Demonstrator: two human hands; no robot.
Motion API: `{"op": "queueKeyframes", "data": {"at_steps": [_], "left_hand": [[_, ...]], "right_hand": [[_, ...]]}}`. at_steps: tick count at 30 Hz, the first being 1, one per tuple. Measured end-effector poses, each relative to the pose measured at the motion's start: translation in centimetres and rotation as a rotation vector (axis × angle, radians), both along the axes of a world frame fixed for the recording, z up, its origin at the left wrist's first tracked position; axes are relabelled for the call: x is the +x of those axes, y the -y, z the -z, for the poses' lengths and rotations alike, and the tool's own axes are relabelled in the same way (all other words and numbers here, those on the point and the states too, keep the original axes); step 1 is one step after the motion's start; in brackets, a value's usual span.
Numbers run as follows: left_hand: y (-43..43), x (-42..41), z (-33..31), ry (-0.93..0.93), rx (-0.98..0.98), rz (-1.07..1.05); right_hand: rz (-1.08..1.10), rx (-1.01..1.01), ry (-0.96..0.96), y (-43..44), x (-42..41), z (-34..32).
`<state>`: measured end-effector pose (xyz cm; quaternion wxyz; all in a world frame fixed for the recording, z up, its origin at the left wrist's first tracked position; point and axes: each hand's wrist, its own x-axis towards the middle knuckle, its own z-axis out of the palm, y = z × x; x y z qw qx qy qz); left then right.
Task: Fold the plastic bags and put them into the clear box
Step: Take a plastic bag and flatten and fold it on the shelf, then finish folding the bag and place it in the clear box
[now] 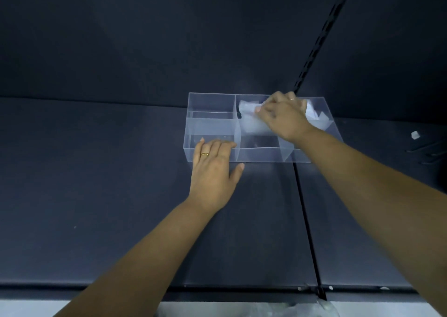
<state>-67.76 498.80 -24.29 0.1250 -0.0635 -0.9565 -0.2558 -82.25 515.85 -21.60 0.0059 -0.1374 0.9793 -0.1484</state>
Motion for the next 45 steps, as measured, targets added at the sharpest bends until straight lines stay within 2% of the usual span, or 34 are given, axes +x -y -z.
{"op": "queueKeyframes", "data": {"at_steps": [4,11,14,17,19,21,23,24,26,27,28,30,31,33,35,38,40,43,45], "left_hand": [[0.2,0.1,0.0,0.008,-0.022,0.019],[0.4,0.1,-0.2,0.051,-0.035,0.055],[0.6,1.0,-0.7,0.004,0.03,0.047],[0.9,4.2,-0.5,-0.055,0.065,0.021],[1.0,7.5,0.4,-0.021,0.047,0.035],[1.3,11.2,1.7,0.073,-0.027,0.073],[1.6,14.2,2.6,0.18,-0.157,0.112],[1.9,15.3,3.0,0.209,-0.234,0.128],[2.3,16.3,3.5,0.238,-0.327,0.142],[2.4,16.4,3.7,0.252,-0.345,0.148],[2.5,16.4,3.7,0.27,-0.353,0.155],[2.6,16.4,3.8,0.295,-0.356,0.166],[2.7,16.4,3.9,0.303,-0.355,0.173],[3.0,16.6,4.0,0.33,-0.332,0.184],[3.3,17.0,3.6,0.373,-0.246,0.187],[3.5,18.1,2.1,0.51,-0.013,0.197],[3.8,18.7,0.4,0.659,0.238,0.208],[4.7,18.9,-2.9,0.897,0.734,0.258],[5.2,18.4,-4.5,0.921,1.006,0.249]], "right_hand": [[-0.139,0.304,0.058,-0.4,0.9,0.0],[-0.135,0.446,0.213,0.4,-0.1,-1.3],[-0.103,0.339,0.152,0.3,1.4,-1.7],[-0.083,0.121,-0.035,-0.5,5.4,-2.3],[-0.141,-0.075,-0.151,-1.2,10.1,-3.0],[-0.286,-0.284,-0.164,-1.8,16.8,-2.9],[-0.46,-0.351,-0.011,-2.2,24.1,-1.4],[-0.548,-0.309,0.132,-2.5,27.3,-0.1],[-0.681,-0.126,0.456,-3.5,31.9,3.6],[-0.713,-0.015,0.548,-4.1,33.2,5.8],[-0.715,0.088,0.566,-4.6,34.0,8.1],[-0.649,0.279,0.473,-4.3,34.2,11.4],[-0.598,0.316,0.449,-3.5,34.1,12.3],[-0.484,0.238,0.535,-1.9,34.0,13.2],[-0.399,0.051,0.639,-0.6,33.8,12.2],[-0.364,-0.203,0.72,0.1,33.2,8.3],[-0.35,-0.419,0.763,0.4,32.3,4.4],[-0.289,-0.745,0.719,0.2,30.1,-2.3],[-0.18,-0.959,0.64,-0.4,28.1,-6.0]]}}
